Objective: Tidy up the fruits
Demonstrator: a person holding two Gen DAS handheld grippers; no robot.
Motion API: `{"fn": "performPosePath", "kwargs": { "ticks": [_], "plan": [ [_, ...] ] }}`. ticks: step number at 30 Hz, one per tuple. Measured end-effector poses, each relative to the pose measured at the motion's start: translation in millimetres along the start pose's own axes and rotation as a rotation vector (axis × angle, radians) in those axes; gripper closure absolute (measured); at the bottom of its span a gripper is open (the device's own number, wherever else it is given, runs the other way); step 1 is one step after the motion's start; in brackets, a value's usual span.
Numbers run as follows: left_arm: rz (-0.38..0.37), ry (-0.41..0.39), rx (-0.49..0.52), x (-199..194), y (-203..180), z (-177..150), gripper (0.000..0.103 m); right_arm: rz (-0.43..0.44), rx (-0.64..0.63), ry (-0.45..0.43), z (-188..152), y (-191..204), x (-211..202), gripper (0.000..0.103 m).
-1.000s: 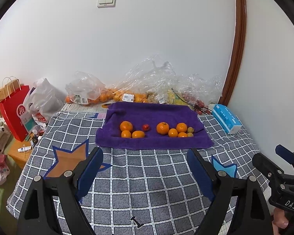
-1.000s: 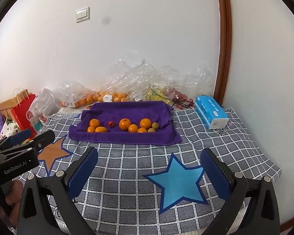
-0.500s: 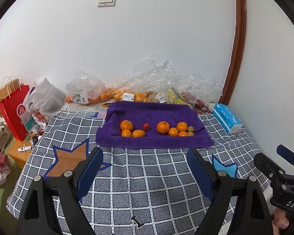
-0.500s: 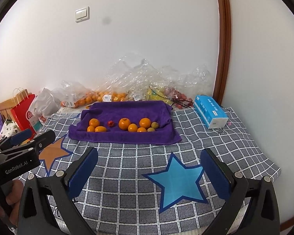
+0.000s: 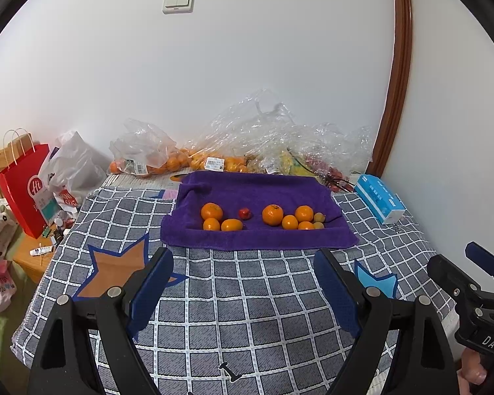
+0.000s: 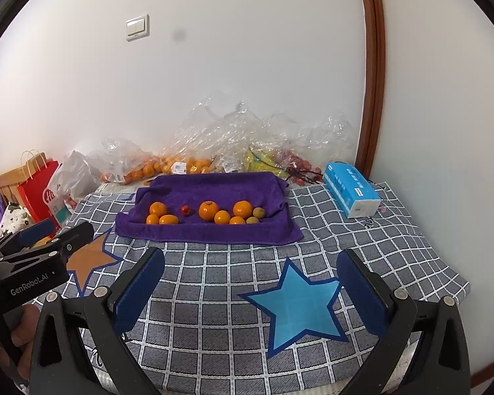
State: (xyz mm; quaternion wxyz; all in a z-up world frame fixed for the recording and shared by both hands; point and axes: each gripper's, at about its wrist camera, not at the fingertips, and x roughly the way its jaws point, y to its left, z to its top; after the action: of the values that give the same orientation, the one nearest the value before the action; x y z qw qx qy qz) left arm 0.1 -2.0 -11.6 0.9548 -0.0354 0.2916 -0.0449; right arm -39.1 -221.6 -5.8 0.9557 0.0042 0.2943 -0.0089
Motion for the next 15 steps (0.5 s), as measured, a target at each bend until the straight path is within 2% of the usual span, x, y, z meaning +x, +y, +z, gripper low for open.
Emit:
{"fn": "performPosePath", "kwargs": {
  "ticks": [15],
  "plan": [
    [-0.002,0.000,0.002,-1.6,-1.1,0.2,0.016,-0.002,0.000,-0.006,0.8,0.3,-2.7,0.000]
  ]
}}
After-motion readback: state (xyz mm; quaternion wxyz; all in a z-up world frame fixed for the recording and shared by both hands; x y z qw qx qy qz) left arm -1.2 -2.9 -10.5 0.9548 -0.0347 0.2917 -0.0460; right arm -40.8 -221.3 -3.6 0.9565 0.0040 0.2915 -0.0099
